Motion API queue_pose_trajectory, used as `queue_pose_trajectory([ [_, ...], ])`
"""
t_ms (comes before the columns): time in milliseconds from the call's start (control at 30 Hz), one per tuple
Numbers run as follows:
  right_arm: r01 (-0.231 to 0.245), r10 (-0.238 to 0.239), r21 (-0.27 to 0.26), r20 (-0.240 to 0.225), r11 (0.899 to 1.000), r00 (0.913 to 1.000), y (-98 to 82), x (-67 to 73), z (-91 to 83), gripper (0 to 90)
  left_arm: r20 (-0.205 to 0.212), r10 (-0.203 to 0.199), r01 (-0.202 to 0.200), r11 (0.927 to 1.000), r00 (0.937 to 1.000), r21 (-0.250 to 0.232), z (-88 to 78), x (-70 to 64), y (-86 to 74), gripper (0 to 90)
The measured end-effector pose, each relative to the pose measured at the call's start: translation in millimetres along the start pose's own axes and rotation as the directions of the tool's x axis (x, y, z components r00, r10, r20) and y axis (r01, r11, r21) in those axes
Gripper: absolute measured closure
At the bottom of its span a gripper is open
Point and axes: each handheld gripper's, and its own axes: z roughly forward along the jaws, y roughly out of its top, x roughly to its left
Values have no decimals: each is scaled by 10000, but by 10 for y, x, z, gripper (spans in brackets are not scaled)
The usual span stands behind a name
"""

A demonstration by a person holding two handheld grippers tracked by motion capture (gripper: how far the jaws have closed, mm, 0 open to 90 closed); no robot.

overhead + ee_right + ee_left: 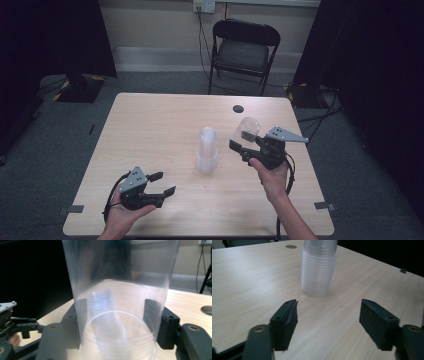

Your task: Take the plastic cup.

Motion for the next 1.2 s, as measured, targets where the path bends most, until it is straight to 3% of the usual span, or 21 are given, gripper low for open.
queue_pose_trajectory([
  [233, -514, 518, 115, -398, 9986, 9979, -110, 45, -1, 359, -3, 157, -157, 9968, 9999, -779, 93, -25, 123, 339],
  [367, -580, 590, 233, -479, 9980, 9971, -159, 68, 4, 359, 27, 114, -111, 9957, 9999, -920, 228, -45, 192, 386],
  [600, -1051, 1082, 395, -883, 9937, 9902, -281, 83, 18, 359, 255, 238, -208, 9937, 9994, -1103, 422, -166, 303, 382],
  [700, -1510, 1548, 436, -1059, 9876, 9822, -331, 84, 23, 360, 414, 316, -262, 9919, 9986, -1245, 481, -219, 376, 382],
  [800, -1843, 1887, 440, -1375, 9819, 9724, -364, 93, 16, 361, 277, 624, -578, 9876, 9977, -1460, 516, -272, 424, 376],
  [1000, -1858, 1948, 680, -1652, 9802, 9668, -394, 159, 4, 361, 313, 850, -789, 9838, 9959, -1611, 604, -353, 425, 405],
  [1067, -1907, 2011, 751, -1733, 9788, 9641, -408, 181, 6, 361, 60, 1034, -1005, 9773, 9946, -1866, 597, -395, 422, 421],
  [1200, -2317, 2440, 820, -2077, 9693, 9473, -471, 224, 14, 362, 239, 851, -770, 9678, 9961, -2395, 570, -427, 396, 481],
])
